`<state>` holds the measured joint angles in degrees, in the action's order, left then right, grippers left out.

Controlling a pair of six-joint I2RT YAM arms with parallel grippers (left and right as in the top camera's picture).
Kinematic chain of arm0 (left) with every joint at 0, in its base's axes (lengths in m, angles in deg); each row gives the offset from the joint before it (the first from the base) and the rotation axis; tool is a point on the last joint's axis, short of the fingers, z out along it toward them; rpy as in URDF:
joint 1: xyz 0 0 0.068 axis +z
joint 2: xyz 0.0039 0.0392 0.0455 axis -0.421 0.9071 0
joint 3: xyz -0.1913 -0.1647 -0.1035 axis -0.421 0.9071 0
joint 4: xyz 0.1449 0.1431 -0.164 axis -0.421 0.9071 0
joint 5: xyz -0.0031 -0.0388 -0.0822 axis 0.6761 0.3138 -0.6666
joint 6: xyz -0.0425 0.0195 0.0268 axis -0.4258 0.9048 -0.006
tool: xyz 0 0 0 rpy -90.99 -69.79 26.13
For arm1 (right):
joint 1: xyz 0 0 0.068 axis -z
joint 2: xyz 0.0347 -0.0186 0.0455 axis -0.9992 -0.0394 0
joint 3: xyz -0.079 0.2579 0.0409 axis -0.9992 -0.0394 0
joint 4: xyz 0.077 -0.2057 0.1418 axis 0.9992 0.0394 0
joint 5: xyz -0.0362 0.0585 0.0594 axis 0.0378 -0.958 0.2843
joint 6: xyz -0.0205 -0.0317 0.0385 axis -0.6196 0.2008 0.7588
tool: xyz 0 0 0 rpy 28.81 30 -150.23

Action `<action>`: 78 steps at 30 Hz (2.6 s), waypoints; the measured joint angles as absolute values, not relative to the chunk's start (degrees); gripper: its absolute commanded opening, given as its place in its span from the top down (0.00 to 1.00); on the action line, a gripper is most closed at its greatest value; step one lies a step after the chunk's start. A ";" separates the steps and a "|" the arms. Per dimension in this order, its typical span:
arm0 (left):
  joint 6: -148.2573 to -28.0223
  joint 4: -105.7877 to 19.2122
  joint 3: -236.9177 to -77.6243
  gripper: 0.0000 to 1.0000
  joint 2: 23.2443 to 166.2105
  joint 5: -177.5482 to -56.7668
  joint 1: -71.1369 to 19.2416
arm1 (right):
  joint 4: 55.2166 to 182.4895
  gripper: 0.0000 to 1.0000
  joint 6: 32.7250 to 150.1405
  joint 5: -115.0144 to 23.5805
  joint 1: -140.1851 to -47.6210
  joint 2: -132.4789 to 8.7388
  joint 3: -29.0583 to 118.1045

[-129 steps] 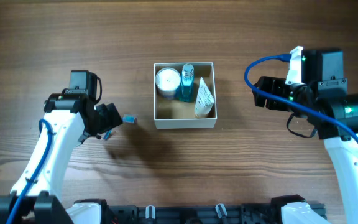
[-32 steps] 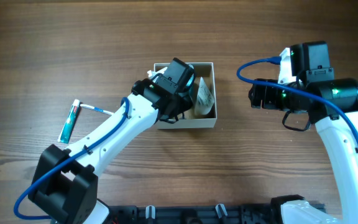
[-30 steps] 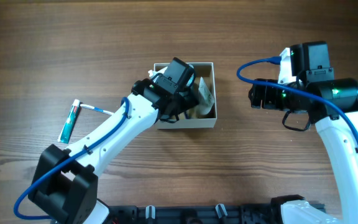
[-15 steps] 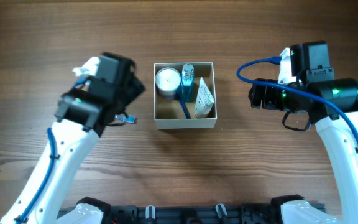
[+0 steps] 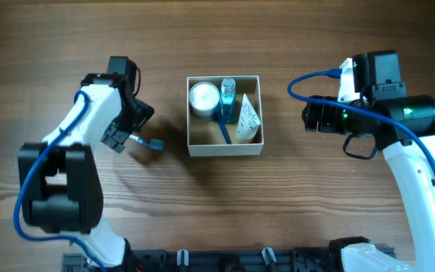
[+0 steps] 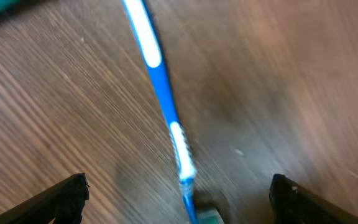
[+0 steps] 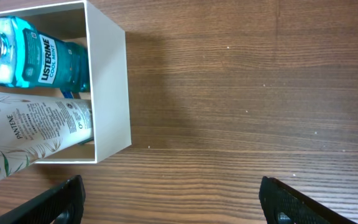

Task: Pack container
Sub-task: 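Move the left gripper back to the blue toothbrush and grasp it, then carry the toothbrush over the box and lower it inside, left gripper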

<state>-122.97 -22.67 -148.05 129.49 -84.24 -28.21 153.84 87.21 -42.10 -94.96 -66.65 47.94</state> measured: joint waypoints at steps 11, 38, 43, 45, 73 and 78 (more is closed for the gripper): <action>-123.67 -28.30 -147.26 0.12 134.30 -87.76 -26.85 | 153.81 0.09 87.00 -42.10 -94.96 -66.65 47.94; -118.07 -24.79 -147.00 0.96 131.79 -89.36 -26.77 | 153.81 0.09 86.60 -42.10 -94.96 -66.65 47.94; -107.01 -27.34 -148.11 0.96 115.70 -85.95 -30.55 | 153.73 0.09 86.60 -42.10 -94.96 -66.65 47.94; -101.86 -28.70 -148.90 0.96 109.12 -85.46 -34.24 | 153.66 0.09 86.60 -42.10 -94.96 -66.65 47.94; -48.98 -41.55 -149.62 0.96 105.34 -84.02 -63.55 | 153.59 0.08 86.60 -42.10 -94.96 -66.65 47.94; -48.96 -40.87 -149.62 0.96 111.76 -84.02 -63.55 | 153.59 0.08 86.60 -42.10 -94.96 -66.65 47.94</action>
